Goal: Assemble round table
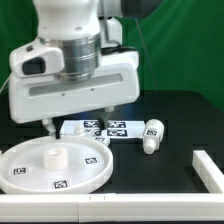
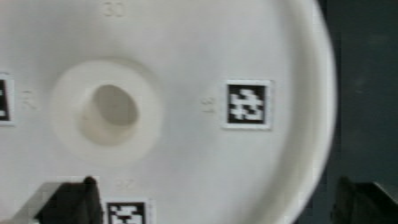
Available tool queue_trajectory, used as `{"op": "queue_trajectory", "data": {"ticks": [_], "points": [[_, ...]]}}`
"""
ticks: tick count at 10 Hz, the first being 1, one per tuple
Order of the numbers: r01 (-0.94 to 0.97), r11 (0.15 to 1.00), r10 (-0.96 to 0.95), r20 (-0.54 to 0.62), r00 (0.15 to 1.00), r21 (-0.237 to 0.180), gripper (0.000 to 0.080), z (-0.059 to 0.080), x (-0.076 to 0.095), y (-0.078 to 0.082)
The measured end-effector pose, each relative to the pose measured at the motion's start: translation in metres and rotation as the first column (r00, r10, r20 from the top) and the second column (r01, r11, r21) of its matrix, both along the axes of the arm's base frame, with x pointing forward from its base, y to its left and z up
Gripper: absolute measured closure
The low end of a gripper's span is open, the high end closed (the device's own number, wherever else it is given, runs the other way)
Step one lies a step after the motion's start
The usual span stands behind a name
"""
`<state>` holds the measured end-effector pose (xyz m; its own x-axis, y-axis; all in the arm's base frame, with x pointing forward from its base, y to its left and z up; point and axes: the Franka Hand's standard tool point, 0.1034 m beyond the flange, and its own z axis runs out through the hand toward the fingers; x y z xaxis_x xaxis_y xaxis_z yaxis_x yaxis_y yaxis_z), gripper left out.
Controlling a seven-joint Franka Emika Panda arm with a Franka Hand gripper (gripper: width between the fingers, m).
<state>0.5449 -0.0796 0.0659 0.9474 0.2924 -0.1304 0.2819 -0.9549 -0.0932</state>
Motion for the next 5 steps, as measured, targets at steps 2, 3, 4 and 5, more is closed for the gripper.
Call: {"op": "queue_trajectory", "data": {"ticks": [2, 3, 4, 5], "points": [[-0.028, 1.000, 0.028, 0.006, 1.000, -0.001, 0.0151, -0.017, 0.001, -0.022], [-0.028, 1.000, 0.028, 0.003, 1.000, -0.003, 0.0151, -0.026, -0.001, -0.028], [-0.024, 1.000, 0.024, -0.009, 1.000, -0.003, 0.0151, -0.033, -0.005, -0.030], [-0.021, 1.000, 0.021, -0.016, 1.000, -0.003, 0.0151, -0.039, -0.008, -0.028]]}}
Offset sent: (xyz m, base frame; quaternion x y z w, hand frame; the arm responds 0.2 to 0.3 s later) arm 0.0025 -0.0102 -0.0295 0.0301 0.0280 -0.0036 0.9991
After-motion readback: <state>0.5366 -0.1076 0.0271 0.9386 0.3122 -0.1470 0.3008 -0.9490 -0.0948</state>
